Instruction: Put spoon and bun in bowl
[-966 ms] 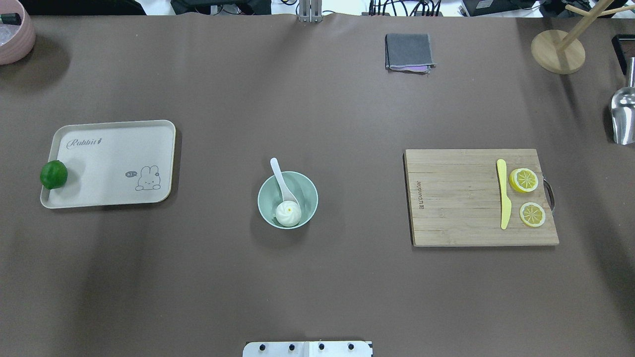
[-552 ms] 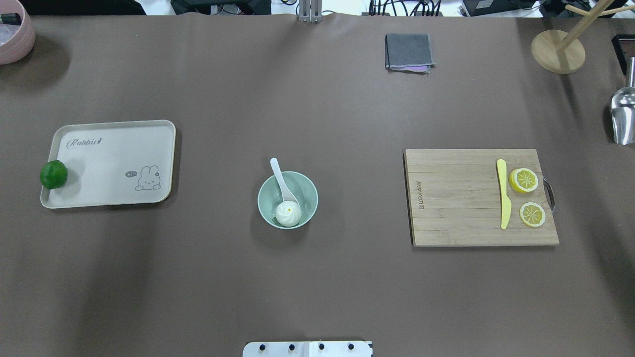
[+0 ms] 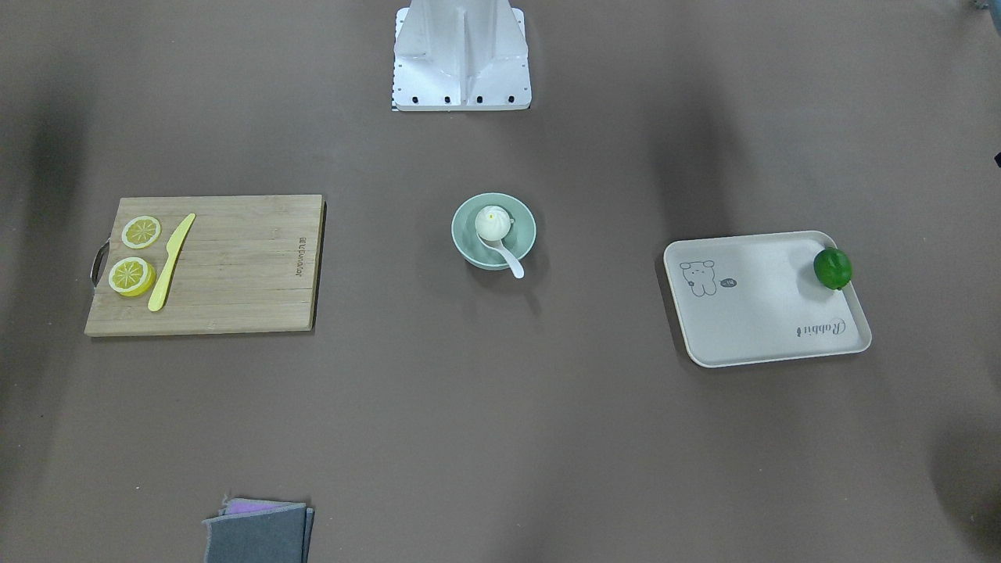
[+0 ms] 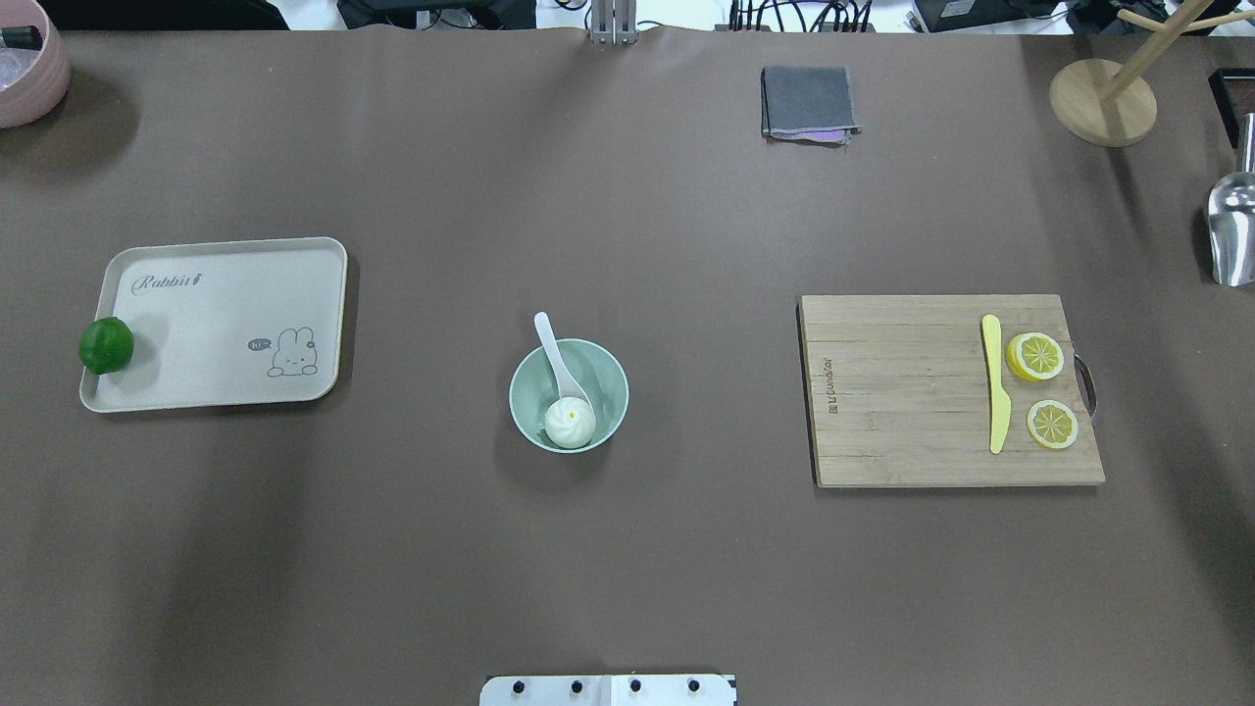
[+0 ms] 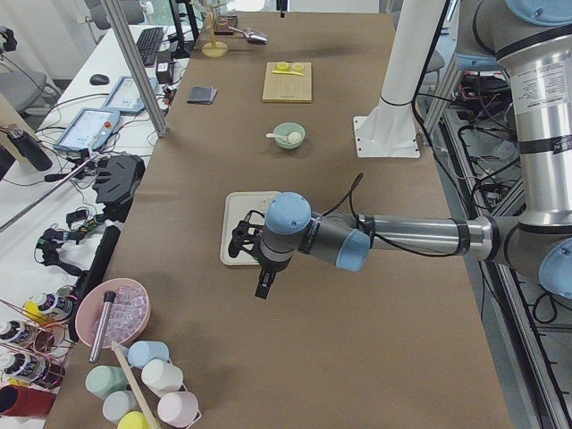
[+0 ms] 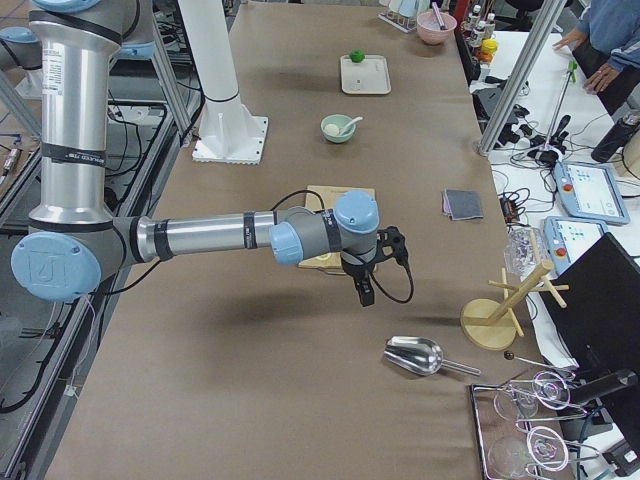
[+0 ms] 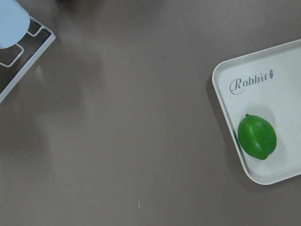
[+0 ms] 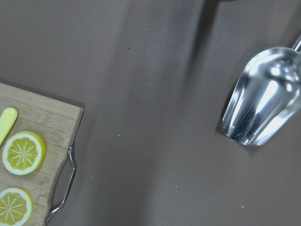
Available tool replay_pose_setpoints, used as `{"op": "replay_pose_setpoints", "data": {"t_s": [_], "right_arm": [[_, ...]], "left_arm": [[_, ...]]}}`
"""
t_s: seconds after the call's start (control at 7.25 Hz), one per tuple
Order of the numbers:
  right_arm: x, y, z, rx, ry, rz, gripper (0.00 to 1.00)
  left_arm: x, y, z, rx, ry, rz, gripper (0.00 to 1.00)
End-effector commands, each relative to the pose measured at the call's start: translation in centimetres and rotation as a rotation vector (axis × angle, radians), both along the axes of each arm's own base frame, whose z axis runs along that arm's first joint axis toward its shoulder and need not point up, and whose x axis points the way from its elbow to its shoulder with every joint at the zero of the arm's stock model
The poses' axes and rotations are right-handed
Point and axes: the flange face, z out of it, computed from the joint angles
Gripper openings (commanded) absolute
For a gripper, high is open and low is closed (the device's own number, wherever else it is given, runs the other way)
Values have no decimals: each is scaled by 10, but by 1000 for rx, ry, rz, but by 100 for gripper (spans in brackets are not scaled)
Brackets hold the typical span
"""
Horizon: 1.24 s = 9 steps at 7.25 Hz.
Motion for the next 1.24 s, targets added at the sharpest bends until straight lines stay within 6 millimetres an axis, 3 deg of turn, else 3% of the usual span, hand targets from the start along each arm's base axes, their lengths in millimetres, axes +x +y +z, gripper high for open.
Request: {"op": "replay_pose_setpoints", "data": {"t_s": [0.0,1.1], "right_arm": [[-1,-3,17,-35,3,1,100],[1,3,30,-55,2,-6,100]], "left_arm": [[0,0,7,-13,0,0,98],[2,-4,1,3,0,4,98]]}}
